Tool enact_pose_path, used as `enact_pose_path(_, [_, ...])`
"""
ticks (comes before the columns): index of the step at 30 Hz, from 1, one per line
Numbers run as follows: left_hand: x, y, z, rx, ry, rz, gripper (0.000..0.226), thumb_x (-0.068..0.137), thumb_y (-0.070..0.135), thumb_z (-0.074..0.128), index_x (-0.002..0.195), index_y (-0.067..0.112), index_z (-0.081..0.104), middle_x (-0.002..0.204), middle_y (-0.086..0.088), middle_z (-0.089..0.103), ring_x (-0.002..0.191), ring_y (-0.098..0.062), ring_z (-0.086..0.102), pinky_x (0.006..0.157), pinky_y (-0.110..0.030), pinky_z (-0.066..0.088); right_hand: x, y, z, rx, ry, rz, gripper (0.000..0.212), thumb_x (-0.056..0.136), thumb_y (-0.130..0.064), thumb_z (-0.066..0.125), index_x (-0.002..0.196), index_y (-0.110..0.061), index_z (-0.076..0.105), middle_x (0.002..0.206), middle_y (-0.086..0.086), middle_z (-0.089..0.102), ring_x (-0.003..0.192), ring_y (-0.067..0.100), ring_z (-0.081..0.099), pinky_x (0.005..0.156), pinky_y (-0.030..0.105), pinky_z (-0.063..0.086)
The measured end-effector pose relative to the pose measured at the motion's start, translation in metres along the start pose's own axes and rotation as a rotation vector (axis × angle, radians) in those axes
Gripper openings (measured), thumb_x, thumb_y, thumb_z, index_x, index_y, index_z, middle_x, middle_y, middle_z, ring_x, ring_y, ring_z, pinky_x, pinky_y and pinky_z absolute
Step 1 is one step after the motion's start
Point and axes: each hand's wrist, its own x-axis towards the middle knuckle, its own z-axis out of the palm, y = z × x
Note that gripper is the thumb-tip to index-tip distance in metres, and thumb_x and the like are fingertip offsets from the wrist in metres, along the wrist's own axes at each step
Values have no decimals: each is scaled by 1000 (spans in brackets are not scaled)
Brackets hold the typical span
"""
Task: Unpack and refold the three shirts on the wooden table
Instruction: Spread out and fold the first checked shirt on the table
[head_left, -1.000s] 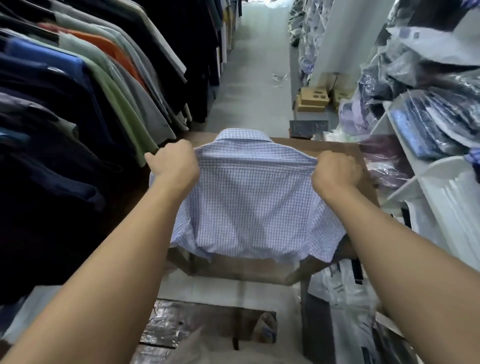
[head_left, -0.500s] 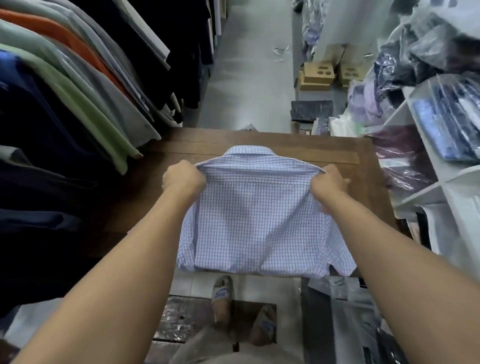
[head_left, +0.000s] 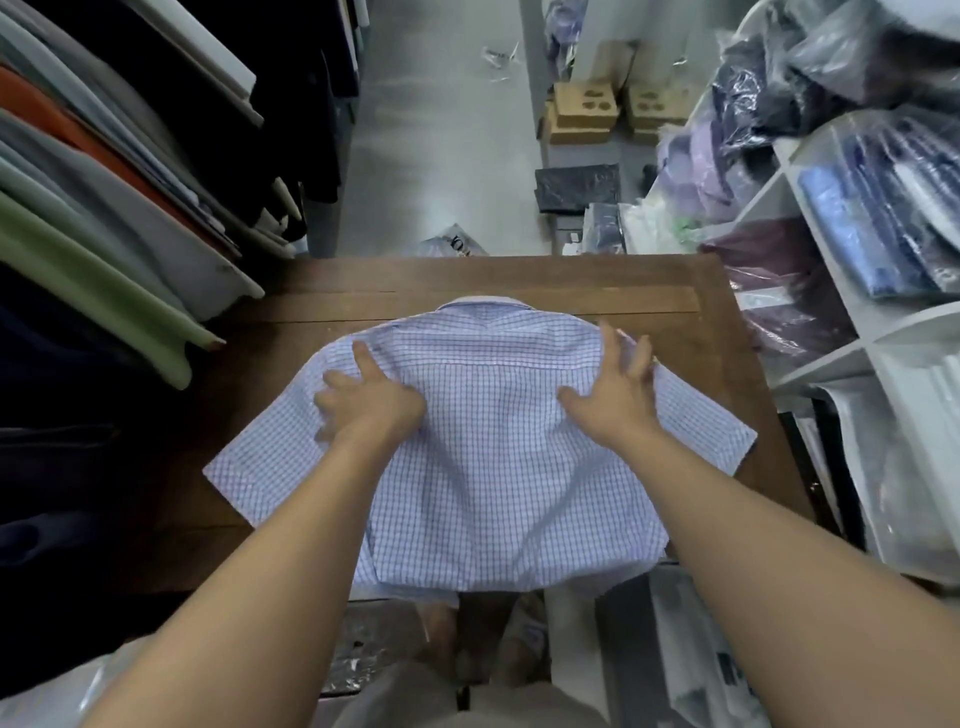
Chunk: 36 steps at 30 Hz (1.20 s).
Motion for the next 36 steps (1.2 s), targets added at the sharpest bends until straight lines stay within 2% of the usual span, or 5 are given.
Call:
enact_pose_path(3, [2, -11, 13, 27, -97, -79, 91, 96, 64, 40, 156, 35, -22, 164, -18, -23, 150, -47, -12, 113, -75, 13, -9, 7, 17, -159, 111, 97, 107, 82, -65, 66, 155, -36, -7, 161, 16, -20, 146, 49, 13, 114, 62, 28])
enact_pose_path(14, [24, -43, 13, 40, -26, 60, 107, 75, 95, 30, 156, 42, -17, 165, 0, -28, 149, -44, -25, 105, -82, 2, 2, 15, 29, -151, -143, 352, 115, 65, -102, 21, 155, -42, -18, 162, 11, -32, 148, 47, -21, 110, 79, 2])
enact_pose_path(25, [57, -30, -5, 129, -44, 157, 115, 67, 100, 30, 155, 43, -17, 164, 1, -30, 149, -43, -26, 107, -81, 0, 22, -1, 18, -203, -105, 334, 94, 84, -88, 26, 158, -39, -5, 166, 10, -18, 150, 48, -7, 112, 74, 13])
enact_pose_path(30, [49, -32, -2, 94, 60, 159, 95, 89, 80, 35, 160, 33, -7, 168, -6, -17, 152, -43, -14, 113, -74, 2, 20, -5, 18, -236, 119, 282, 97, 87, -77, 46, 159, -30, 2, 159, 17, 19, 141, 43, 25, 107, 60, 31])
enact_pose_path(36, [23, -53, 15, 72, 282, 8, 68, 102, 53, 38, 154, 13, 23, 158, -21, 26, 140, -43, 28, 111, -59, 27, 14, -10, 30, -108, 215, 156, 39, 103, -31, 48, 140, -17, 47, 136, 14, 54, 122, 37, 53, 95, 48, 44])
